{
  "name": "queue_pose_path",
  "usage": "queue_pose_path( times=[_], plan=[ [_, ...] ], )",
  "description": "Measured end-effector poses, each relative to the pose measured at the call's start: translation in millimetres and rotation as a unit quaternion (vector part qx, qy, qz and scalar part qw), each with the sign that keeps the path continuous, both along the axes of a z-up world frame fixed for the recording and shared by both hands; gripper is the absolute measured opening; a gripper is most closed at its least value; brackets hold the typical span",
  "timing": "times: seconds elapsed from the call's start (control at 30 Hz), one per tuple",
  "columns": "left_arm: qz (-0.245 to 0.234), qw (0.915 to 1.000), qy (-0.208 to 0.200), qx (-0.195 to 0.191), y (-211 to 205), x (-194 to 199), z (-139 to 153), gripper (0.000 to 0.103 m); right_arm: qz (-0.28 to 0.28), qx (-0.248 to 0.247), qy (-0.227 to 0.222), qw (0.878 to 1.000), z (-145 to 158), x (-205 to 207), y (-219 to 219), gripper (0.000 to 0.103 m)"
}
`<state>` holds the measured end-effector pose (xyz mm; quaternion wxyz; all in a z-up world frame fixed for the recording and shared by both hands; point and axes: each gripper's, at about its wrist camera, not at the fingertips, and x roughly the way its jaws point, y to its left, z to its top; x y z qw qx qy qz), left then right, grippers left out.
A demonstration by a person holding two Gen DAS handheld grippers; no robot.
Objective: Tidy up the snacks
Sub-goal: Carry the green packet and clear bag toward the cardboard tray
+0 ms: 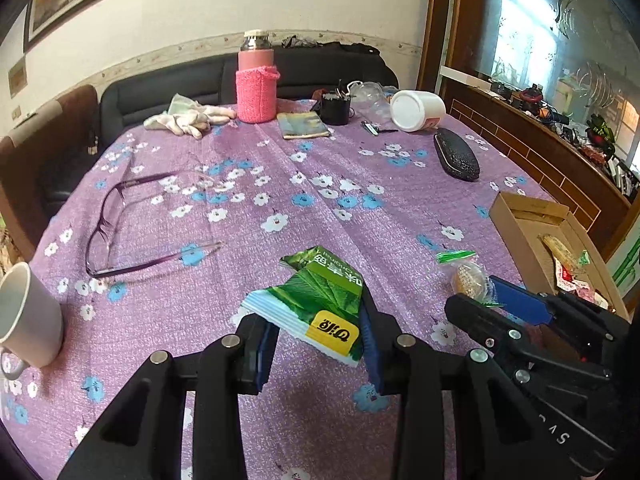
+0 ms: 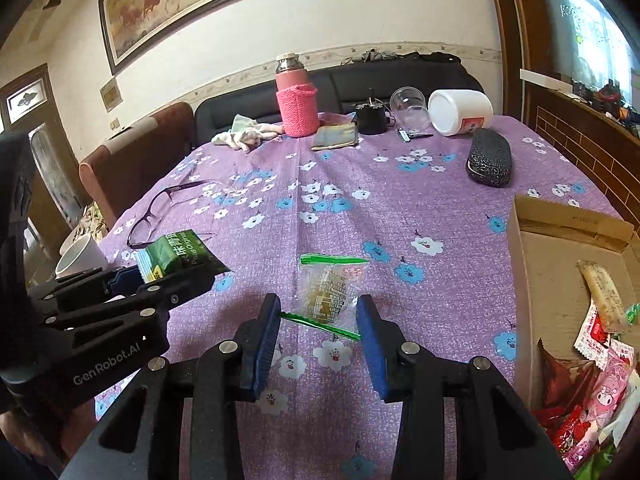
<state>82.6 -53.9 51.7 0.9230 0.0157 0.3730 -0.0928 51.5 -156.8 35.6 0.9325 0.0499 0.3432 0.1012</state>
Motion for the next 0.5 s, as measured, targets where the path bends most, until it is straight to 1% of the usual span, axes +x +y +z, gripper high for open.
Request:
queue_pose_path(
  times=[0.23, 0.5],
  plan=[
    [0.003, 0.9992, -0.030, 0.026, -5.5, -7.0, 5.0, 0.036, -0.007, 0.006, -0.008, 1.000, 2.7, -1.6, -4.0, 0.042],
    [0.003, 0.9981, -0.046, 0.041, -8.9, -10.7, 6.2, 0.036, -0.011, 0.010, -0.014, 1.000, 5.4, -1.9, -6.8, 0.042]
  ],
)
